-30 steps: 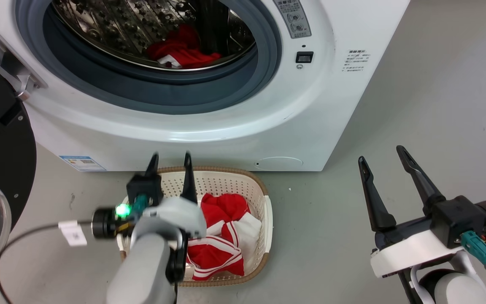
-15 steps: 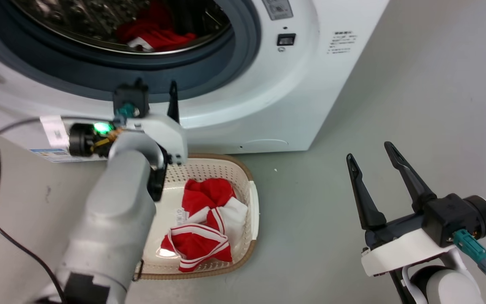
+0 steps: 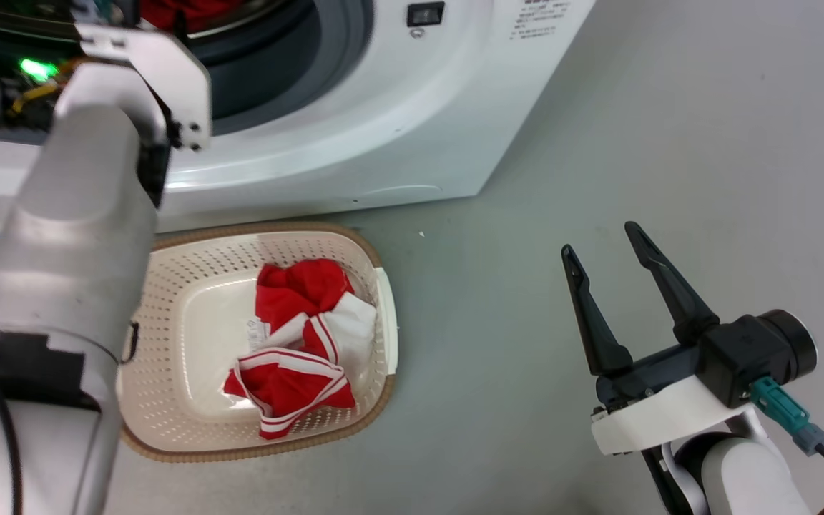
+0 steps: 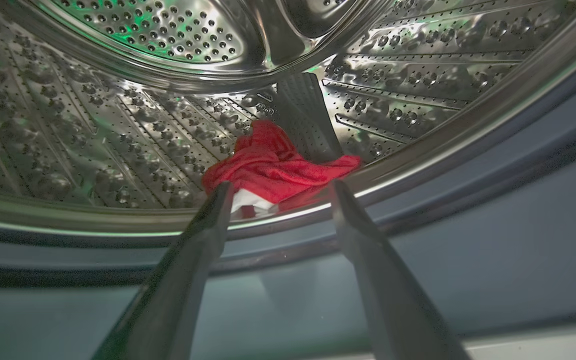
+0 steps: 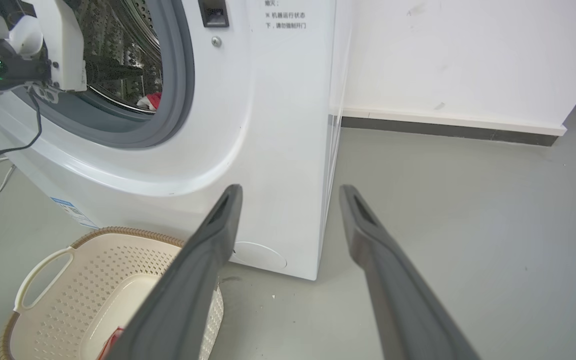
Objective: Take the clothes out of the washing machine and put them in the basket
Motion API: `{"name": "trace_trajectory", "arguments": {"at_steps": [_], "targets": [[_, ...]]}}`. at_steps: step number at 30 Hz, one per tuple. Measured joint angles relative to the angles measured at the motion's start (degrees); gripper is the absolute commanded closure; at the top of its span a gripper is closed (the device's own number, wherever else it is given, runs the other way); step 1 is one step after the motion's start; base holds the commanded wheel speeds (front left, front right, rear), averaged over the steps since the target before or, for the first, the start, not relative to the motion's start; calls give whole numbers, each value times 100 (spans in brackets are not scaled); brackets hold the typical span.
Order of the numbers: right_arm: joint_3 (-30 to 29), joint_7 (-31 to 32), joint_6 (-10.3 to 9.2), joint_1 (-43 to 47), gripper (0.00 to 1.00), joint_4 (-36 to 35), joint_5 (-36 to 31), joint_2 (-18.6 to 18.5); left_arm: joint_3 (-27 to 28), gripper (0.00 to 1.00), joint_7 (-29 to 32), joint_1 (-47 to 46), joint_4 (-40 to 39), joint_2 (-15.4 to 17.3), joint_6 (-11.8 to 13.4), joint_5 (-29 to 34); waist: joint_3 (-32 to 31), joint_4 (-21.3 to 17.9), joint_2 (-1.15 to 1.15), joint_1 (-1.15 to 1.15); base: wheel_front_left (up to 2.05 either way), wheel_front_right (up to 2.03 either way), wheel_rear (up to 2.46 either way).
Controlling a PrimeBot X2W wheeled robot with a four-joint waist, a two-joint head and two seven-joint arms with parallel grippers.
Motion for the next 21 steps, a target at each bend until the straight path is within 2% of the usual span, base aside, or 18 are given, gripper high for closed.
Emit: {"name": "trace_trajectory", "arguments": {"at_steps": [11,21], "targets": [[202,-216,0,-250,0,243,164,0,-188,0,1155,-1245,387,649,-343,116,695,-410,0,0,0,0,0],[323,-407,0,-413,0,435,311,0,-290,0,2508,-1947,509,967,-276,145,1266,-780,0,0,0,0,0]]}}
